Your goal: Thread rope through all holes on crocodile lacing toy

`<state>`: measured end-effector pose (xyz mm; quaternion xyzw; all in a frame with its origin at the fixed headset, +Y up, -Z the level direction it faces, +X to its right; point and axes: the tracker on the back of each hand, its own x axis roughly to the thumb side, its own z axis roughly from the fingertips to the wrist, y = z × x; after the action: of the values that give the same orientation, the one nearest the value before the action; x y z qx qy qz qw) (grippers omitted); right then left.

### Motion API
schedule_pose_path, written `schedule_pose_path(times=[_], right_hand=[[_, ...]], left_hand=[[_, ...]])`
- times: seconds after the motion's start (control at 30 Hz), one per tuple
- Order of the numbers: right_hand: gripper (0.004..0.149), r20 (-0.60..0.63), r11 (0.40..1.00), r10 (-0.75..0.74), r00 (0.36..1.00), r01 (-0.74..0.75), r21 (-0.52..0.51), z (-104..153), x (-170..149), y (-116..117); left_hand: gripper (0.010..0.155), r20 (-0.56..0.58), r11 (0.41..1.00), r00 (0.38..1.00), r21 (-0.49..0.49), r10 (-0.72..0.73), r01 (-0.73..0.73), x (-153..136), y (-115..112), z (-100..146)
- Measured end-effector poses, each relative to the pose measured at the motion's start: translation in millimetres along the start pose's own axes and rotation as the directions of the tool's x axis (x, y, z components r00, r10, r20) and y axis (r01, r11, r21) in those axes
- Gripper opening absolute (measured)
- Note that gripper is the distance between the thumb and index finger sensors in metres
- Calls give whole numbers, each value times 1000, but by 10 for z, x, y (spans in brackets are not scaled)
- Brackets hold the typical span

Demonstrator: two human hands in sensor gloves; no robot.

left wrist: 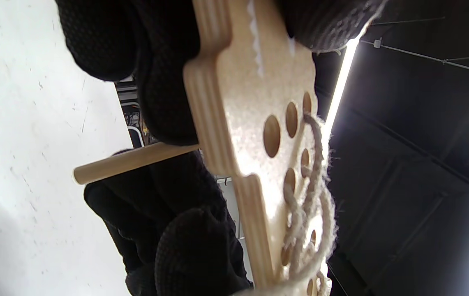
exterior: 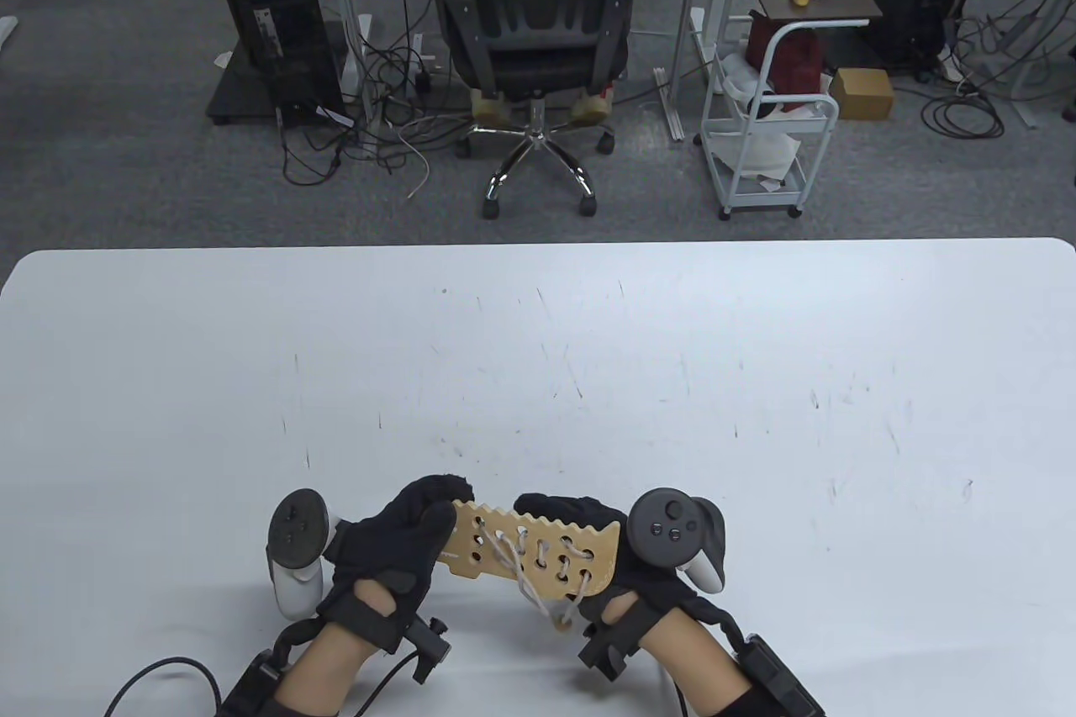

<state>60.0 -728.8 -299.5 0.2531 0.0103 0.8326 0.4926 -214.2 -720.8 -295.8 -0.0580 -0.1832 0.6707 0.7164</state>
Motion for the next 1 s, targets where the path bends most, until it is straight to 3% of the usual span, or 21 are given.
schedule_pose_path(times=[0.2, 0.37, 0.53, 1.0], right_hand=[[59, 40, 995, -95, 995, 94, 18, 4, 64, 77], [56, 54, 997, -78, 995, 76, 32, 9, 115, 146], [41, 62, 997, -75, 995, 73, 31, 14, 110, 150], [42, 39, 988, -136, 990, 138, -63, 37, 55, -11]], left_hand=[[51, -8, 997, 998, -36, 70, -70, 5, -78, 4], [51, 3, 994, 997, -67, 83, -83, 25, -143, 7], [51, -6, 994, 996, -61, 88, -88, 29, -139, 13], [51, -10, 998, 998, 12, 67, -67, 50, -40, 34]])
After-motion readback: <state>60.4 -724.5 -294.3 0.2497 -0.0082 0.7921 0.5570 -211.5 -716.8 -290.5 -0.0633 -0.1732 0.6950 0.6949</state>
